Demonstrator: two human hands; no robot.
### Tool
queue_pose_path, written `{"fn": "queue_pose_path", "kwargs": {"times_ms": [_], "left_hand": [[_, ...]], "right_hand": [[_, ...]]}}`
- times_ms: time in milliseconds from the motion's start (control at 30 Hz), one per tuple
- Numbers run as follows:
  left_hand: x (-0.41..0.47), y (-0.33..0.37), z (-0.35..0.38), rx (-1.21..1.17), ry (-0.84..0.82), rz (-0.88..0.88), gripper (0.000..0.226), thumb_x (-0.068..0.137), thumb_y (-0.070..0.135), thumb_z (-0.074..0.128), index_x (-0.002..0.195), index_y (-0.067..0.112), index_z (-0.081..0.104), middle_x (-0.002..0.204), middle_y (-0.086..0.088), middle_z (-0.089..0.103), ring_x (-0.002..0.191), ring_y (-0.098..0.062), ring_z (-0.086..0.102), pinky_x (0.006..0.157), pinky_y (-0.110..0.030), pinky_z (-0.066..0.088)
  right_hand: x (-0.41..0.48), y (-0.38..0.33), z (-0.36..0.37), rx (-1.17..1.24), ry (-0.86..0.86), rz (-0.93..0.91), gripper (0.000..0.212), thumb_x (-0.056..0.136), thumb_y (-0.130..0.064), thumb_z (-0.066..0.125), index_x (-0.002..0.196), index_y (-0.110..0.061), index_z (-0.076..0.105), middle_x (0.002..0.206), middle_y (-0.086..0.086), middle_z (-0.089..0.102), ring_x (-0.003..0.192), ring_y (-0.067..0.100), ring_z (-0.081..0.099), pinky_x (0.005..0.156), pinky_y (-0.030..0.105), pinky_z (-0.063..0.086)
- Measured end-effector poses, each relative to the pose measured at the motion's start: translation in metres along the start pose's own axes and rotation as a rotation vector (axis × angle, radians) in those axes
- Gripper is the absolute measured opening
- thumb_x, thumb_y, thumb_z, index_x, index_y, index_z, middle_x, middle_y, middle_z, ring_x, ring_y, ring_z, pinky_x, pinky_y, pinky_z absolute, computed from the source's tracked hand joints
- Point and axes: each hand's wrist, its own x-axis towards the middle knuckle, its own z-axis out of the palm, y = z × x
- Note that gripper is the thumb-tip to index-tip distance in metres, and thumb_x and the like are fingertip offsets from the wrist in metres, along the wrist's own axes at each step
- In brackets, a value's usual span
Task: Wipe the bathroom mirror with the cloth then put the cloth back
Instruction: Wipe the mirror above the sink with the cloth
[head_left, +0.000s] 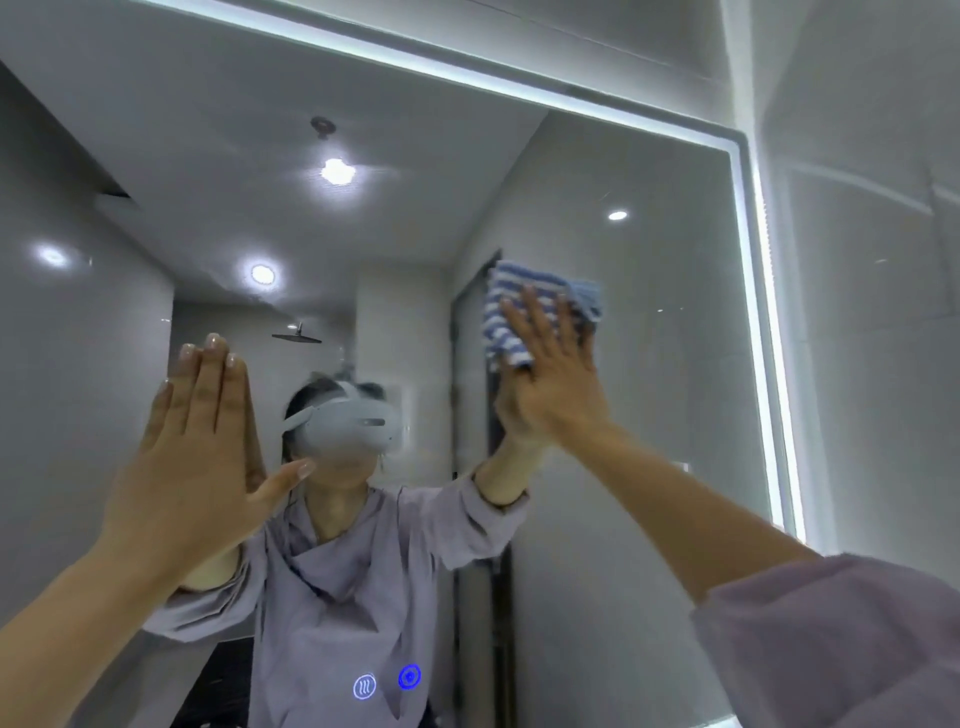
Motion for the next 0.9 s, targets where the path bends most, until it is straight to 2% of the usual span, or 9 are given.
{"fn": "queue_pose_path", "kwargs": {"times_ms": [67,133,333,467,600,667,733,800,900], "left_hand": [[0.0,0.001,-0.001,-0.006,0.011,0.009,0.107,0.077,0.079,0.021,0.147,0.001,-0.001,0.157,-0.015,-0.004,0.145,-0.026,-0.006,0.115,-0.028,-0.013],[0.0,0.002,-0.001,-0.013,0.03,0.015,0.106,0.077,0.078,0.021,0.147,0.001,-0.001,0.157,-0.015,-0.004,0.145,-0.026,-0.006,0.115,-0.029,-0.013],[0.0,0.002,0.002,-0.026,0.069,0.028,0.106,0.077,0.077,0.024,0.147,0.002,-0.003,0.157,-0.014,-0.006,0.145,-0.025,-0.007,0.115,-0.029,-0.013],[0.0,0.001,-0.002,0.007,0.028,0.015,0.106,0.076,0.077,0.026,0.147,0.003,-0.002,0.157,-0.013,-0.004,0.145,-0.023,-0.009,0.114,-0.026,-0.015],[0.003,0.001,-0.005,0.045,0.024,0.008,0.107,0.074,0.074,0.032,0.146,0.0,0.002,0.155,-0.02,0.003,0.142,-0.014,-0.018,0.113,-0.024,-0.017],[0.003,0.002,-0.009,0.086,0.024,-0.001,0.108,0.075,0.072,0.038,0.146,-0.001,0.001,0.156,-0.019,0.0,0.142,-0.016,-0.019,0.112,-0.024,-0.017],[0.003,0.004,-0.013,0.111,-0.004,-0.006,0.103,0.08,0.061,0.05,0.144,-0.005,0.006,0.155,-0.024,0.003,0.144,-0.03,-0.008,0.113,-0.031,-0.013],[0.005,0.011,-0.022,0.119,-0.051,-0.033,0.099,0.077,0.049,0.062,0.141,-0.011,0.016,0.15,-0.032,0.013,0.14,-0.044,0.008,0.113,-0.044,-0.005],[0.006,0.037,-0.039,0.216,-0.127,-0.121,0.097,0.081,0.057,0.054,0.144,-0.006,0.015,0.154,-0.024,0.011,0.142,-0.038,0.007,0.114,-0.053,0.004]], "right_hand": [[-0.004,0.033,-0.003,-0.004,-0.032,0.122,0.062,0.082,-0.047,0.006,0.14,-0.038,-0.012,0.156,-0.011,-0.011,0.147,0.018,-0.01,0.118,0.044,-0.009],[-0.009,0.054,-0.001,-0.033,-0.061,0.199,0.059,0.087,-0.046,0.007,0.139,-0.037,-0.019,0.157,-0.009,-0.017,0.146,0.015,-0.016,0.117,0.046,-0.011],[-0.011,0.061,0.006,-0.036,-0.056,0.226,0.06,0.092,-0.045,0.012,0.139,-0.038,-0.024,0.158,-0.009,-0.019,0.144,0.015,-0.022,0.116,0.046,-0.014],[-0.011,0.062,0.008,-0.013,-0.051,0.229,0.062,0.101,-0.039,0.026,0.138,-0.04,-0.024,0.158,-0.009,-0.018,0.144,0.017,-0.022,0.116,0.045,-0.017],[-0.01,0.064,0.012,0.016,-0.044,0.238,0.064,0.1,-0.038,0.027,0.146,-0.036,-0.017,0.159,-0.006,-0.016,0.145,0.019,-0.019,0.114,0.043,-0.018],[-0.009,0.063,0.012,0.026,-0.034,0.225,0.064,0.099,-0.039,0.027,0.149,-0.034,-0.012,0.16,-0.006,-0.013,0.146,0.021,-0.017,0.114,0.044,-0.017],[-0.01,0.063,0.011,0.068,-0.027,0.213,0.062,0.099,-0.041,0.025,0.15,-0.034,-0.01,0.16,-0.004,-0.013,0.146,0.022,-0.017,0.114,0.044,-0.017],[-0.012,0.063,0.01,0.104,-0.009,0.187,0.061,0.098,-0.041,0.022,0.15,-0.034,-0.008,0.16,-0.004,-0.012,0.146,0.023,-0.017,0.113,0.045,-0.019],[-0.016,0.064,0.009,0.126,0.015,0.126,0.059,0.099,-0.041,0.021,0.151,-0.032,-0.005,0.161,-0.004,-0.01,0.146,0.025,-0.016,0.112,0.046,-0.02]]}}
